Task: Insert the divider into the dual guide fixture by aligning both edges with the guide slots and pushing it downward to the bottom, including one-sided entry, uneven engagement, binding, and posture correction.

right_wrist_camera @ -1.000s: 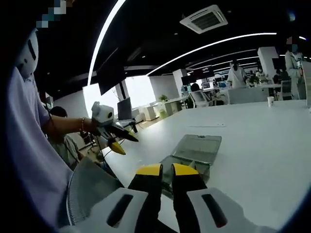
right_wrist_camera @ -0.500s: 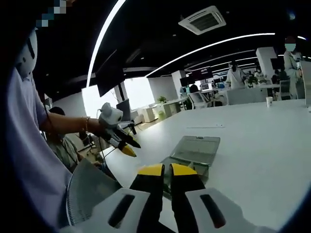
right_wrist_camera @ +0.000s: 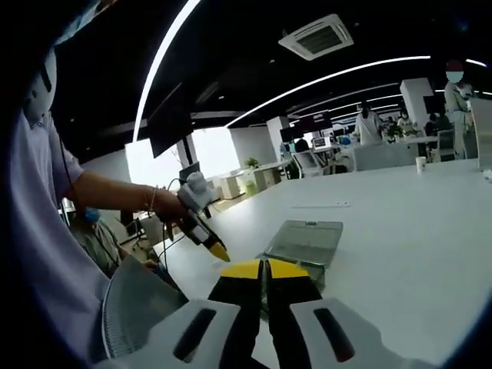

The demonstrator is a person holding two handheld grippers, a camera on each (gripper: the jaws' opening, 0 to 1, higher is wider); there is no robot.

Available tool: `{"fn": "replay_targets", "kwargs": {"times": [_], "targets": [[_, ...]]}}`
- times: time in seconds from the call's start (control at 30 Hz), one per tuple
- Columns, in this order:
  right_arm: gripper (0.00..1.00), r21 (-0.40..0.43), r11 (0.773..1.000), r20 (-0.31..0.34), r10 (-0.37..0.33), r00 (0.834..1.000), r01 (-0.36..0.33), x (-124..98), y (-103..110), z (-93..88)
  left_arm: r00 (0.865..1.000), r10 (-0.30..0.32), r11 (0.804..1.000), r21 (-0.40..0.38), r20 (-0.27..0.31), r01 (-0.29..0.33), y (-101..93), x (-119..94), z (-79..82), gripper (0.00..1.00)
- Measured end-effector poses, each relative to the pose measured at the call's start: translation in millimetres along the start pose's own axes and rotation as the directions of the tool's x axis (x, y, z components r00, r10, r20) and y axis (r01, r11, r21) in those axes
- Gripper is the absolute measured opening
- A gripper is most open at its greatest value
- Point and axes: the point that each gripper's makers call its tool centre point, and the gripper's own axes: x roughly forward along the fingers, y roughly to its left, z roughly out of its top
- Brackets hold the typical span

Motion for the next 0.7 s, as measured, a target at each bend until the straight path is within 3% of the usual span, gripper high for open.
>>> {"fn": "replay_targets", "kwargs": {"times": [0.03,0.2,0.33,0.47,0.6,0.7], "targets": [[0.0,-0.002,1.0,0.006,-0.004,1.0,0.004,-0.4,-0.4,0.9,1.0,0.01,0.999,-0.043,-0.017,-0.01,1.5,1.8,-0.7,0.56],[0.01,0.018,1.0,0.04,0.01,0.999,-0.01,-1.9,-0.5,8.4,0.996,0.042,0.992,-0.116,-0.081,-0.052,9.1,10.1,0.0,0.64],[0.07,-0.023,1.0,0.015,0.002,1.0,-0.002,-1.1,-3.3,6.9,0.992,0.064,0.983,-0.165,-0.113,-0.082,12.5,15.5,-0.6,0.66],[0.38,-0.046,0.999,-0.022,0.018,1.0,-0.019,2.1,-0.6,3.4,0.986,0.079,0.963,-0.244,-0.147,-0.113,15.7,20.4,-4.2,0.67],[0.55,-0.122,0.992,-0.077,-0.001,0.997,-0.009,5.5,-3.5,-1.4,0.983,0.075,0.952,-0.282,-0.167,-0.12,15.1,24.6,-4.5,0.67],[0.73,-0.101,0.995,-0.07,0.003,0.998,-0.01,9.6,-4.0,5.1,0.979,0.08,0.943,-0.303,-0.188,-0.136,10.5,25.4,-6.3,0.67]]}}
